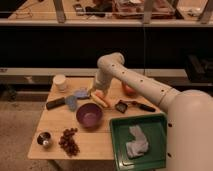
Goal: Place banana in purple bowl
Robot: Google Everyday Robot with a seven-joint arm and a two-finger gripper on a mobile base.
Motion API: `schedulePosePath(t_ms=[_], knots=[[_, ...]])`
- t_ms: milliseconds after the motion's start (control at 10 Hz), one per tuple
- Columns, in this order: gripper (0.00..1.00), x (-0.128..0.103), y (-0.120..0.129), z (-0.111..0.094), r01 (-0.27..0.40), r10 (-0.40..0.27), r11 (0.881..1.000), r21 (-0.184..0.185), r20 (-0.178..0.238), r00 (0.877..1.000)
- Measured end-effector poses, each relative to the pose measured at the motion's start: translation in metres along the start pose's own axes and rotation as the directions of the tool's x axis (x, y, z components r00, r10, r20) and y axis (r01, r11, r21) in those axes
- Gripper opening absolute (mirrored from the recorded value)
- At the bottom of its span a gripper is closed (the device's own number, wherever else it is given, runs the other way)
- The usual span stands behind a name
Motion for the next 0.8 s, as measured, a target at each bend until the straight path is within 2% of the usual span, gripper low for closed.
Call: schedulePosePath(t_ms=[100,300,500,800], knots=[[0.63,0.002,-0.004,0.005,0.063,-0.063,0.998,-0.009,-0.023,0.998],[0.63,0.008,-0.002,0.016,0.120,-0.121,0.992,-0.029,-0.052,0.991],[0.63,0.017,0.006,0.027,0.141,-0.143,0.989,-0.045,-0.057,0.988],[0.63,0.041,0.014,0.051,0.166,-0.169,0.984,-0.064,-0.045,0.985]])
